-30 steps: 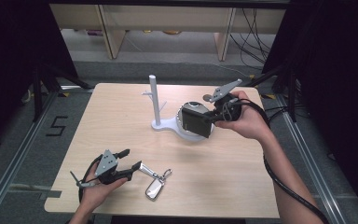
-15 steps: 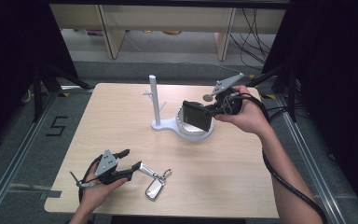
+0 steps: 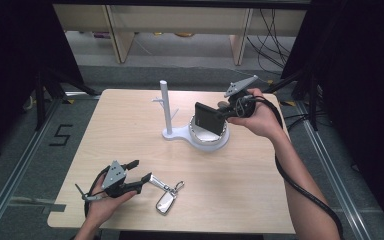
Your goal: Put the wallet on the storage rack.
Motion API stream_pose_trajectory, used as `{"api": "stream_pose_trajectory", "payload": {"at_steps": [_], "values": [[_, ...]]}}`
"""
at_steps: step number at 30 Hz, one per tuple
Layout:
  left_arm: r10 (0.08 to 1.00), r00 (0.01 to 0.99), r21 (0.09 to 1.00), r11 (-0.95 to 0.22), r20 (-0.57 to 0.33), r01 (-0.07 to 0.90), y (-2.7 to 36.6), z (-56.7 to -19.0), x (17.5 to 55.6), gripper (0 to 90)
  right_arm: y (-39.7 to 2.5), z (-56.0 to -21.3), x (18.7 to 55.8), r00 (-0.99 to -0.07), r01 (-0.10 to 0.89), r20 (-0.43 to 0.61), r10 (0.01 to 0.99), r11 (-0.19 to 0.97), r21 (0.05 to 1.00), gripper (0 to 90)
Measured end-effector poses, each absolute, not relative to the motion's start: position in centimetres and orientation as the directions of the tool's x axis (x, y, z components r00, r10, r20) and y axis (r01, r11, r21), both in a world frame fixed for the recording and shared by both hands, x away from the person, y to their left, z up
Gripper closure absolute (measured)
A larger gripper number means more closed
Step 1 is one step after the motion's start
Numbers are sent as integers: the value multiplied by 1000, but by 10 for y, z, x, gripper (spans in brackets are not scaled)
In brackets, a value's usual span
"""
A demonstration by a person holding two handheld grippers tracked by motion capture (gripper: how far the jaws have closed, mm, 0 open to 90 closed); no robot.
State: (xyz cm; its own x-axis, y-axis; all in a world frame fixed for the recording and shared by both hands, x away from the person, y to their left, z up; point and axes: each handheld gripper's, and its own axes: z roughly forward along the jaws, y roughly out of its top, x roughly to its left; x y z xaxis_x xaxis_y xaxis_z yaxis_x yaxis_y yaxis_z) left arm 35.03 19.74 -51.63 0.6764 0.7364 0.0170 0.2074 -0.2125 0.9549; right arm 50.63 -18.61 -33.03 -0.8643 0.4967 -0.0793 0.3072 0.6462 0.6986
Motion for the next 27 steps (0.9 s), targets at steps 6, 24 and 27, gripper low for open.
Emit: {"api": "stream_pose_trajectory", "payload": {"at_steps": [6,24,27], "values": [[736,677,952,-219,18,213,198,-516,350,326,-183,-337,512,-857,330,-62,511,637,696,771],[733,680,955,-211,13,209,197,-517,350,325,-180,-363,525,-855,349,-34,518,622,701,771],[732,681,956,-208,11,208,197,-517,350,325,-179,-367,528,-851,361,-21,525,614,702,770]]}}
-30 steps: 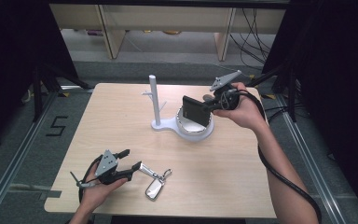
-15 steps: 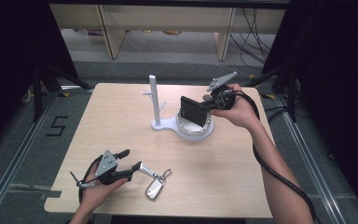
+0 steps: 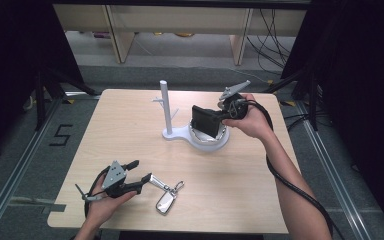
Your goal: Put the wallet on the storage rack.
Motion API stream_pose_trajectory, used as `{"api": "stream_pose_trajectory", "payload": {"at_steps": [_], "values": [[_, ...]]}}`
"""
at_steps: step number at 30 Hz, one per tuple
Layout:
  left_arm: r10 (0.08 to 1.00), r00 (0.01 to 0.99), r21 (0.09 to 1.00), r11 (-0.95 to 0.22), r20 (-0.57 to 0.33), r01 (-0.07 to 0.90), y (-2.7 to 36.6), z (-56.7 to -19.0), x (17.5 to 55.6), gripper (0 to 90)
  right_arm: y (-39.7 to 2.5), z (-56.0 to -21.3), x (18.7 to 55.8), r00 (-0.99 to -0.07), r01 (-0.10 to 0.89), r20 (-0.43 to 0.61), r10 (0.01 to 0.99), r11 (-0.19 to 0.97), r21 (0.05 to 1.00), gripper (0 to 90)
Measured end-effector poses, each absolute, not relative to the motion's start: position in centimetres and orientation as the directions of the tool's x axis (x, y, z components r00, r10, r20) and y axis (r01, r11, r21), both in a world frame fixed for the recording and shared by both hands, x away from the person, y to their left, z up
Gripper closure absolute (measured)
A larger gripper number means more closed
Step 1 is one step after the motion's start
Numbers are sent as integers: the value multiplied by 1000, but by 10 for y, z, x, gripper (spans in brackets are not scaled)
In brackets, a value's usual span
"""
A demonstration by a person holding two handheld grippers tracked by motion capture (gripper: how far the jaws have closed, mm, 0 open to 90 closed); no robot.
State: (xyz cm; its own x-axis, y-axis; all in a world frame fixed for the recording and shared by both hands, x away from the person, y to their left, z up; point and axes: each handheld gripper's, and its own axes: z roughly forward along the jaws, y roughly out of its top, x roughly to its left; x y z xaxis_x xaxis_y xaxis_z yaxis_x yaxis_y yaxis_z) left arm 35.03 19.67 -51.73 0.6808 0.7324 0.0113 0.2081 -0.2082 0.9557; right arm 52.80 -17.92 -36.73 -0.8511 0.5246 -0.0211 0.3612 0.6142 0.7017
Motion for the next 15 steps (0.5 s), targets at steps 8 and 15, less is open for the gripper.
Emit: {"api": "stream_pose_trajectory", "payload": {"at_steps": [8,15], "values": [[733,680,952,-220,16,215,196,-517,350,325,-181,-379,535,-843,393,11,538,602,695,768],[733,680,951,-221,17,216,197,-517,350,325,-185,-387,540,-826,428,37,562,585,689,765]]}}
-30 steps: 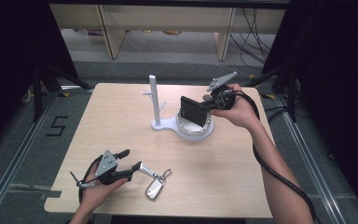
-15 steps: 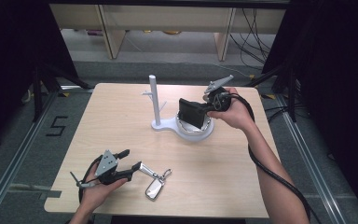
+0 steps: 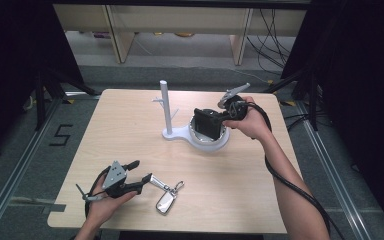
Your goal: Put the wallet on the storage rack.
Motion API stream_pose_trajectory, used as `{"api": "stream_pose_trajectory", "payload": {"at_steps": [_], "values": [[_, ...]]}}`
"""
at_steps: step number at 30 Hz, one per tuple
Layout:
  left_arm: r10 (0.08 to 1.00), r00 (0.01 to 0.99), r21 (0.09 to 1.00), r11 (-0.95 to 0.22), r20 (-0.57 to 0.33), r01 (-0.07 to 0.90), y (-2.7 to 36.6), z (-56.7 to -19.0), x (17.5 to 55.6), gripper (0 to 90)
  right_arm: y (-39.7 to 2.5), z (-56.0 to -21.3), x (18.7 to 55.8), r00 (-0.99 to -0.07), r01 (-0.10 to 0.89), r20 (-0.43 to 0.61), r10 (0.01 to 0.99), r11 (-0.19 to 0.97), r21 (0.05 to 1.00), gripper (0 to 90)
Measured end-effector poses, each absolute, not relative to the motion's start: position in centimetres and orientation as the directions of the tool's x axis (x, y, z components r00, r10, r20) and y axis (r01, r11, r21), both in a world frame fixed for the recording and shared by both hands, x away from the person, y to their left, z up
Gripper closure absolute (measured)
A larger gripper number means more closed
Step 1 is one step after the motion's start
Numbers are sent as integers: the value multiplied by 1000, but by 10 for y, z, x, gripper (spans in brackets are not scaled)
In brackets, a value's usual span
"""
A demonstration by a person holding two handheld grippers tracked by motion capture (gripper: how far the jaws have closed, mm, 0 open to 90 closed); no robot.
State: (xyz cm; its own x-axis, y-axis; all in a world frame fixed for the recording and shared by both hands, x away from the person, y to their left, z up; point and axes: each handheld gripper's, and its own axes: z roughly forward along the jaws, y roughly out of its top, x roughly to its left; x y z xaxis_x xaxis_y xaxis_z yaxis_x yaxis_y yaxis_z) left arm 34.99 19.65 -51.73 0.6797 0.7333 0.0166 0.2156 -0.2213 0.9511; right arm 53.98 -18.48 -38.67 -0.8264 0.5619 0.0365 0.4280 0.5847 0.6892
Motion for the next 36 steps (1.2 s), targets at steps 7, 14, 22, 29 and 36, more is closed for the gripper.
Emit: {"api": "stream_pose_trajectory", "payload": {"at_steps": [7,14,22,29,36], "values": [[733,680,950,-221,14,219,196,-518,350,325,-187,-391,545,-804,442,31,594,562,699,727],[733,680,950,-223,17,217,197,-518,350,325,-198,-380,542,-765,451,3,644,533,715,644],[730,683,951,-221,15,216,195,-517,350,325,-211,-374,533,-721,450,-39,692,510,733,629],[727,686,952,-216,9,216,194,-516,350,325,-220,-367,515,-715,444,-38,698,495,746,588],[729,684,951,-208,-3,226,192,-515,349,328,-231,-371,499,-676,513,10,737,461,724,572]]}}
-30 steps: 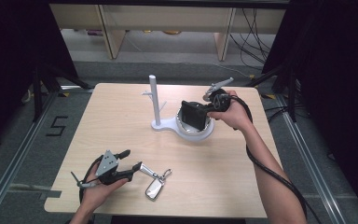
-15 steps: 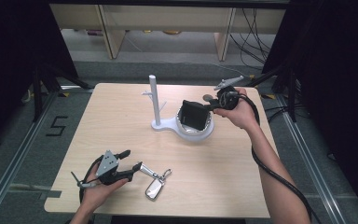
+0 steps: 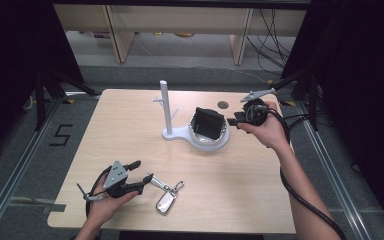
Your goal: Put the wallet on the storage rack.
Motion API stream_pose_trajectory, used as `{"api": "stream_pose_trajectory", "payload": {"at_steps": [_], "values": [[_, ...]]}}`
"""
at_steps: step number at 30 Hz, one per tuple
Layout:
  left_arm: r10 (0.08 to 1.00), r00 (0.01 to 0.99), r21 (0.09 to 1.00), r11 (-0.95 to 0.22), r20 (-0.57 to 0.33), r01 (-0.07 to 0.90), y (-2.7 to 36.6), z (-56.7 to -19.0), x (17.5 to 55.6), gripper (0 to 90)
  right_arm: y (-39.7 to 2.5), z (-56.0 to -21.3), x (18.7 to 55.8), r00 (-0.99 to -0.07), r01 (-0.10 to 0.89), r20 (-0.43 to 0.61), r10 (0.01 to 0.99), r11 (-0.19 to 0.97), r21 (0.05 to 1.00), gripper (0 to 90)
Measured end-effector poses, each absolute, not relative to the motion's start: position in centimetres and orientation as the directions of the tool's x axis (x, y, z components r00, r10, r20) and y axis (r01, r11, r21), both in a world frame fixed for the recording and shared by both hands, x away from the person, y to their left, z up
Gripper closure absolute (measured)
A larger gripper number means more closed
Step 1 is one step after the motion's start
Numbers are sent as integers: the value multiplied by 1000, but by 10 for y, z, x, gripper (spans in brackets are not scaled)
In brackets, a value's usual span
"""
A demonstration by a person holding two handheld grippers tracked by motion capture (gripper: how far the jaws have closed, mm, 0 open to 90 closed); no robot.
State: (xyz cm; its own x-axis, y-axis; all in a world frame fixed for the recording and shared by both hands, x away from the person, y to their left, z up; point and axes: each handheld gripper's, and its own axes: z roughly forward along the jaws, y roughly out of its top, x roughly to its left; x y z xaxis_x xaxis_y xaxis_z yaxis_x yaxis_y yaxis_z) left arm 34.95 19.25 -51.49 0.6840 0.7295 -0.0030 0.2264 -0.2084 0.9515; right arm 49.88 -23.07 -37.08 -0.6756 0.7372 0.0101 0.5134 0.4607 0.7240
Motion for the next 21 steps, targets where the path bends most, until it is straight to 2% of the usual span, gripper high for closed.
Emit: {"api": "stream_pose_trajectory", "payload": {"at_steps": [8,16,21], "values": [[731,682,953,-191,-23,236,190,-511,350,327,-244,-394,470,-629,581,76,773,404,707,554],[729,683,956,-171,-41,240,188,-508,352,327,-254,-418,453,-607,596,96,789,371,712,529],[734,677,954,-172,-41,245,188,-507,350,328,-259,-425,447,-593,606,73,802,384,697,520]]}}
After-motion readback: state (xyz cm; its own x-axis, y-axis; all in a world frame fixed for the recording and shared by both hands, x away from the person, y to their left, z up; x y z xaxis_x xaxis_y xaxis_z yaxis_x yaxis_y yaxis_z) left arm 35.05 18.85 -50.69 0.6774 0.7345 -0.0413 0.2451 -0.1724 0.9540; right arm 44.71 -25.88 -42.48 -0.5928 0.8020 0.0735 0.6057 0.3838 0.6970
